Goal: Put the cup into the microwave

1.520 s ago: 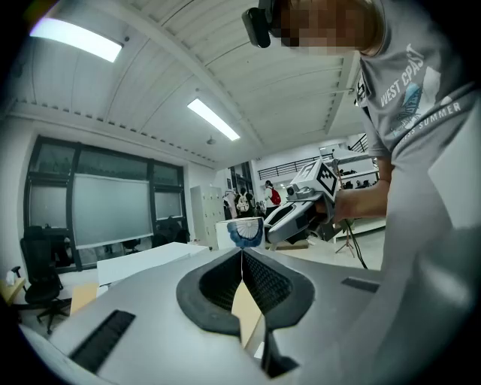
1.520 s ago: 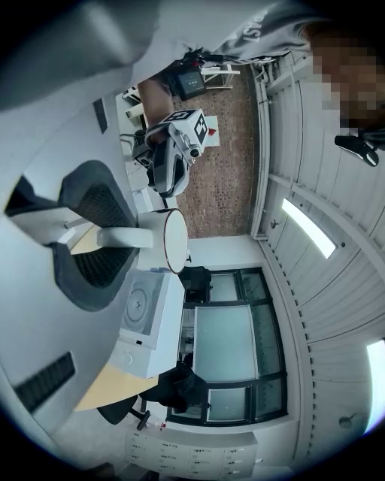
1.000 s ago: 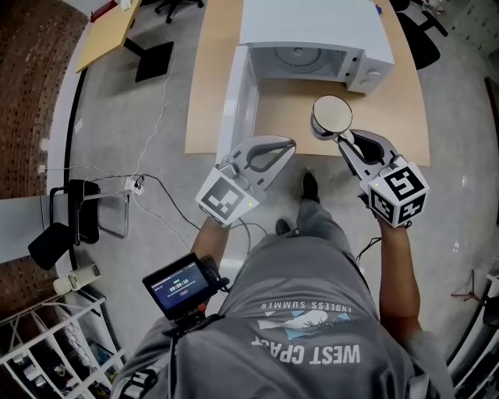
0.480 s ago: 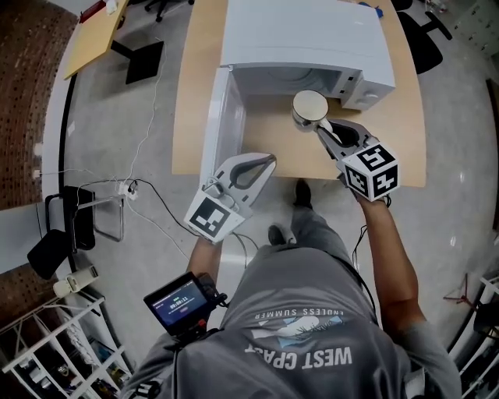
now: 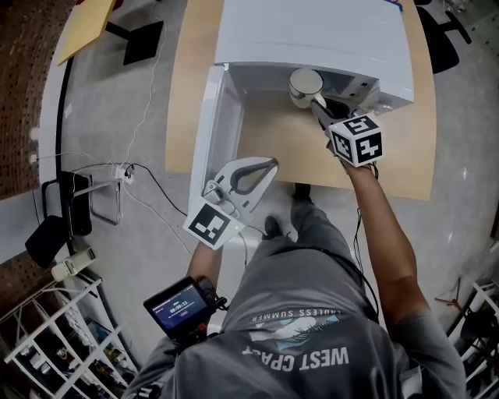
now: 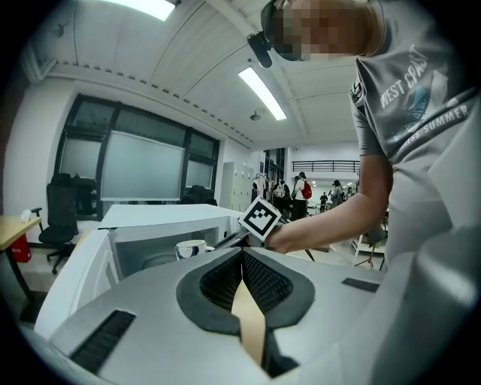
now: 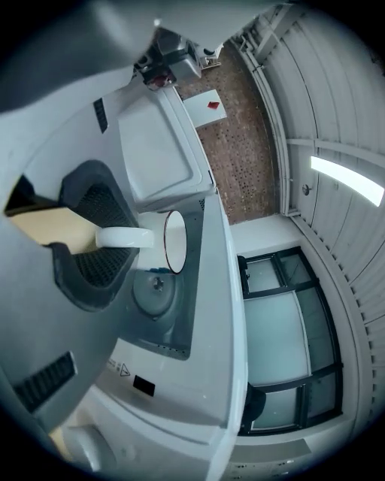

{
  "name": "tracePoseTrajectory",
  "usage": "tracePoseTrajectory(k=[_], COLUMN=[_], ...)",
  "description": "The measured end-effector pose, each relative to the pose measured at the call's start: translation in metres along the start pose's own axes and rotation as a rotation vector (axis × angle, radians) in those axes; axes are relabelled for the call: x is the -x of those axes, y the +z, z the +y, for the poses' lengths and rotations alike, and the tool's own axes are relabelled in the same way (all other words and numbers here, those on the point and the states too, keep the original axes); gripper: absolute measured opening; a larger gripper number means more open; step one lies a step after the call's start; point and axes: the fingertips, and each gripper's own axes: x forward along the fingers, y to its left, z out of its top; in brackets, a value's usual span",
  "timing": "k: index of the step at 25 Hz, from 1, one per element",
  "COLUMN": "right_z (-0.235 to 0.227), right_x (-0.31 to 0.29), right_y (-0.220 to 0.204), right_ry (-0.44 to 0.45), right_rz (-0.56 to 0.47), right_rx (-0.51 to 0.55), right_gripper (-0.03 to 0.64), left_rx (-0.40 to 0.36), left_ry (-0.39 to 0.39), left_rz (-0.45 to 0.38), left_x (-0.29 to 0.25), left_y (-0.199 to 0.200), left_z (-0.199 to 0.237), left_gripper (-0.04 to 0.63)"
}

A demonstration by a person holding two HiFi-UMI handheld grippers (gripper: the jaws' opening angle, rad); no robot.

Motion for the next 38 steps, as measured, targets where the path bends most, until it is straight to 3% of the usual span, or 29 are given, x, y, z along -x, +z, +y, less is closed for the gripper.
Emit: tracePoseTrajectory(k=[9, 16, 20, 23, 27, 31, 38], right_z=[-0.033, -0.055, -0.074, -0.082, -0.077, -0.074, -0.081], right_x=[-0.055, -0.080, -0.103, -0.103, -0.101, -0.104, -0.112], right_y=[-0.003, 0.001, -0.008, 0.011, 0.044, 0.052, 0.067], right_ry=[-0.046, -0.084, -0.081, -0.101, -0.159, -0.183, -0.224], right_rz=[0.007, -0.065, -0.104, -0.127, -0.172, -0.202, -0.227], right_rx=[-0.023, -0.020, -0.015, -0.004, 0.045, 0.093, 0.118], right_gripper=[0.069, 0.069, 0.069, 0.071, 0.071, 0.071, 0.071], left_rx=[0.046, 0.070, 0.111, 0.137, 0.106, 0.072, 0.081], left_ry=[0.000, 0.001, 0.027, 0.033, 0.008, -0.003, 0.004], left_rz=[0.025, 0.032, 0.098, 0.089, 0.050, 0.020, 0.019], left_x=[-0.003, -0.011, -0.028, -0.028, -0.012, -0.006, 0.001], left_y=[-0.015, -0.034, -0.060, -0.041, -0.018, -0.016, -0.010], left_z=[0.001, 0.005, 0.013, 0.020, 0.035, 0.035, 0.043], left_gripper=[0.021, 0.021, 0.021, 0.021, 0.021, 0.021, 0.021])
